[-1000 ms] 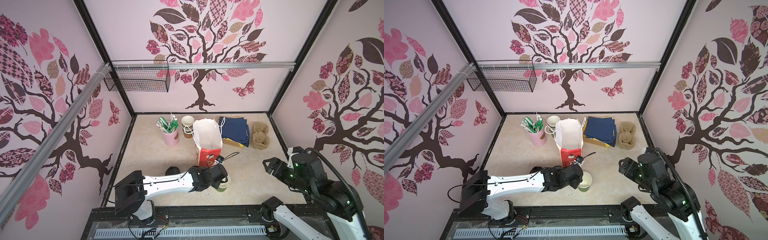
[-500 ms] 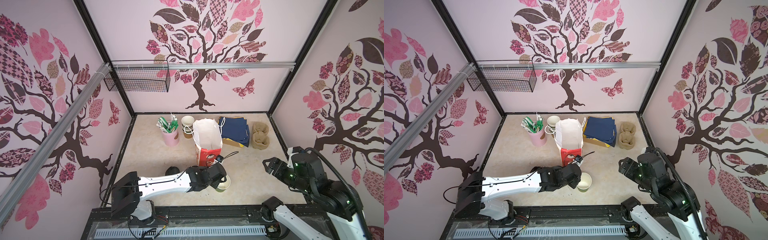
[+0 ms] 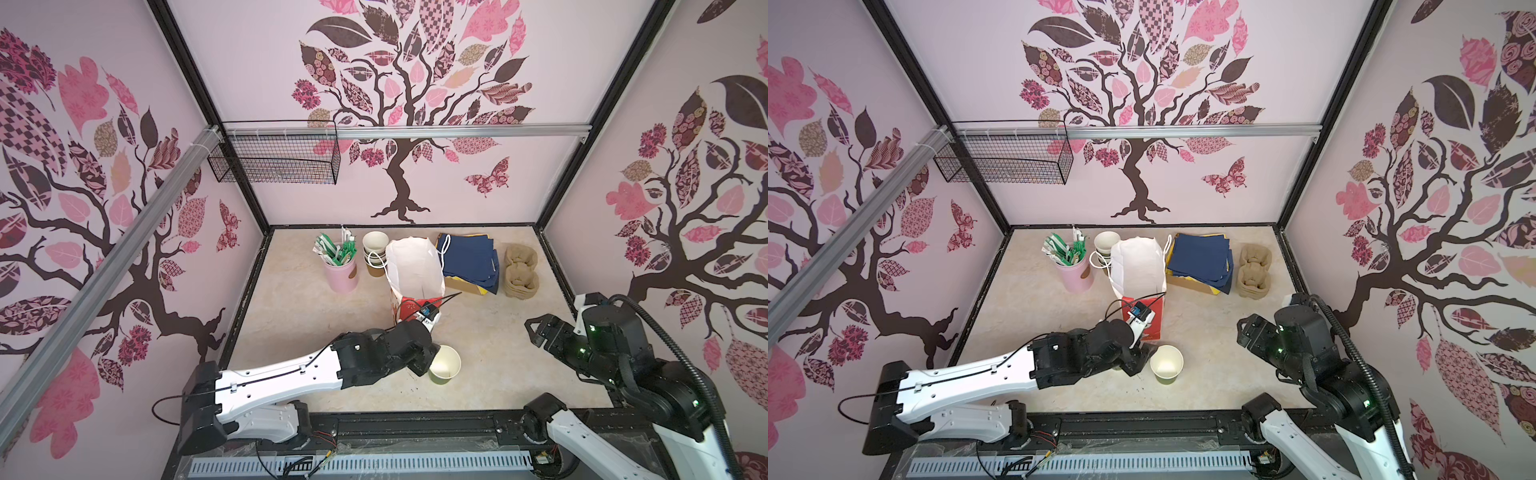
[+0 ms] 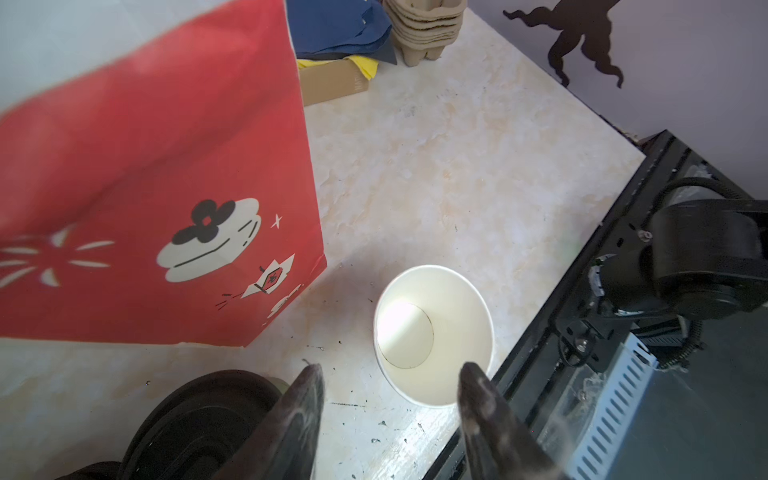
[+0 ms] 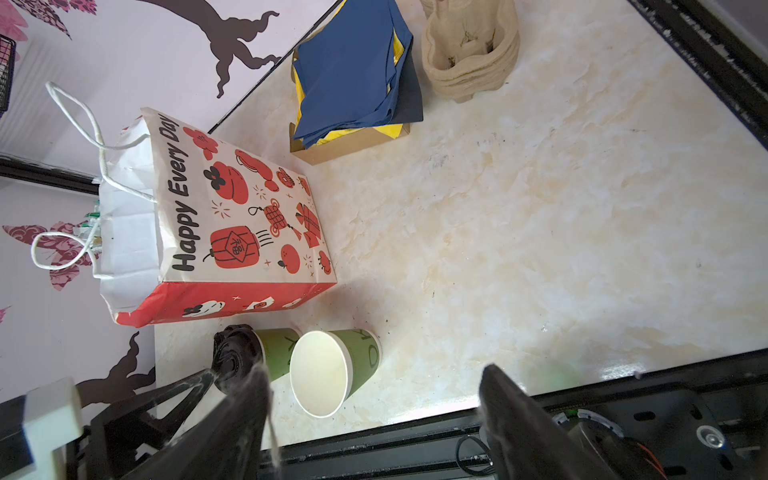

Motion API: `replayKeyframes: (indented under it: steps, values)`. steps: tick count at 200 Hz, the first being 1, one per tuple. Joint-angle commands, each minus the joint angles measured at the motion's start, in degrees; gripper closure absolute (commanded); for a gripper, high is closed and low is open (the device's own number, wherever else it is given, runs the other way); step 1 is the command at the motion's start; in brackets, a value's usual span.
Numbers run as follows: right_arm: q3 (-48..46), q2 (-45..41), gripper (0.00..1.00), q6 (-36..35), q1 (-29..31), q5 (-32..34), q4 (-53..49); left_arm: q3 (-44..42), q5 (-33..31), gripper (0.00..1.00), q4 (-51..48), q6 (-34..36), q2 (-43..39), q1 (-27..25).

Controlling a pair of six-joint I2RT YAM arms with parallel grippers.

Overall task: Pack the takeout coffee
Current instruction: 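Set the white paper cup upright on the table and open the left gripper, then move the left gripper to the loose black lid and grasp it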

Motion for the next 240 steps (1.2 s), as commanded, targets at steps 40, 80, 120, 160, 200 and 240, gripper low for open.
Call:
replayKeyframes:
  steps: [40, 80, 120, 160, 200, 240]
  values:
    - [-1.5, -0.1, 0.17, -0.1, -0.3, -0.7, 1.7, -0.5, -3.7, 0.4, -7.2, -3.4, -13.9, -0.2]
    - [-4.8, 0.0, 0.17, 0.0, -0.4, -2.3, 4.7, 2.3, -17.2, 0.4, -19.6, -17.3, -20.0, 2.5]
    - [-7.3, 1.5, 0.17, -0.3, -0.3, -3.5, 8.5, 4.7, -14.2, 0.41, -35.9, -27.2, -18.6, 16.0]
    - [-7.8, 3.4, 0.17, -1.0, -0.3, -3.3, 10.6, -0.5, 1.9, 0.38, -36.4, -24.3, -15.7, 34.1]
    - [-7.9, 4.1, 0.17, -0.6, -0.4, -2.5, 11.0, -9.1, 18.1, 0.25, -25.7, -19.9, -14.6, 48.6]
    - [-8.5, 4.4, 0.17, -0.1, -0.3, -2.1, 11.2, -13.5, 23.7, 0.18, -19.0, -12.4, -7.8, 53.2]
